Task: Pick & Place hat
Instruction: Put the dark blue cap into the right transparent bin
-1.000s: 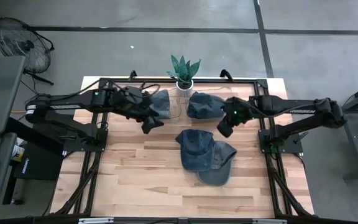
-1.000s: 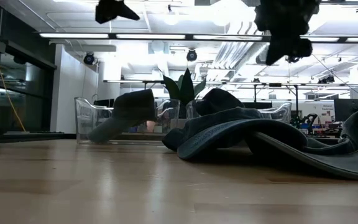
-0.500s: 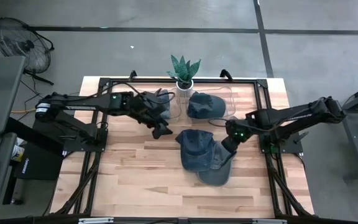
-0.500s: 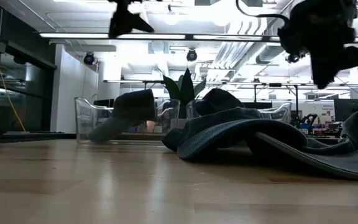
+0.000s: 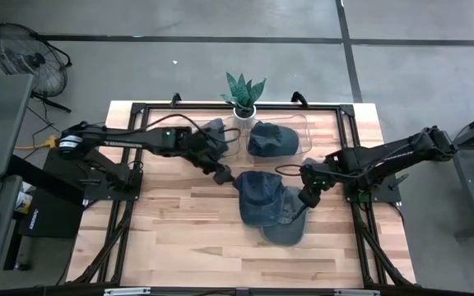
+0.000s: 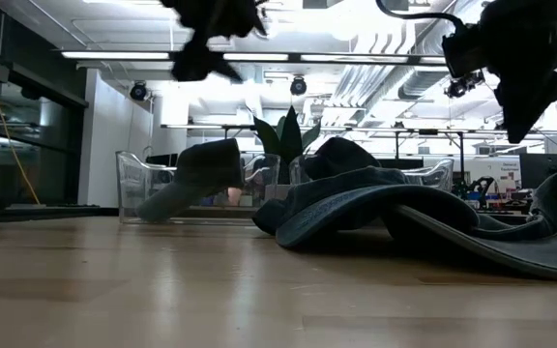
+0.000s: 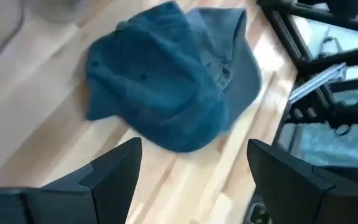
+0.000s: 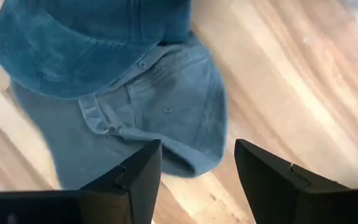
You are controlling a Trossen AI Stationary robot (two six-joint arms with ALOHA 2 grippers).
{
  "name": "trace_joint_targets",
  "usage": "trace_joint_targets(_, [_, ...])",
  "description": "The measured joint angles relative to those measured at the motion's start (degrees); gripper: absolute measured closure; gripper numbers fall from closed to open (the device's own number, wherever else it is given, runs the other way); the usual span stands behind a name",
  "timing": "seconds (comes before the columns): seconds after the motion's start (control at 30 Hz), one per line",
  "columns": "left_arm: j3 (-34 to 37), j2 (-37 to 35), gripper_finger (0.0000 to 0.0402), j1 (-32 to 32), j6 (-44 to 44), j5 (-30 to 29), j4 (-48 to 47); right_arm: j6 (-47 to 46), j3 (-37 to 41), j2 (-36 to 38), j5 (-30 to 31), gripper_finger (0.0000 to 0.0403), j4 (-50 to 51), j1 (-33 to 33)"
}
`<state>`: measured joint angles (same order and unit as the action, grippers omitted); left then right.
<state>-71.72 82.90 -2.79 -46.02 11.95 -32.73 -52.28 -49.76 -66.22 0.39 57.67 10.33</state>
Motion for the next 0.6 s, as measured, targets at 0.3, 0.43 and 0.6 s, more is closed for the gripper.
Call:
trace_joint_targets(0.3, [-0.3,9.2,0.0113,3.1,-11.2,0.6,2.9,3.7,0.0,1.1,4.9,0.0203,1.2,0.0])
trace_joint_targets(0.43, [-0.5,12.3,0.0113,5.0,-7.7,-5.3,4.5,5.9,0.0,1.9,6.3,0.0203,1.5,0.0])
trace_joint_targets(0.6, [-0.5,13.5,0.0113,7.2,-1.4,-16.9,3.6,7.4,0.0,3.3,8.3,0.0203,1.3,0.0])
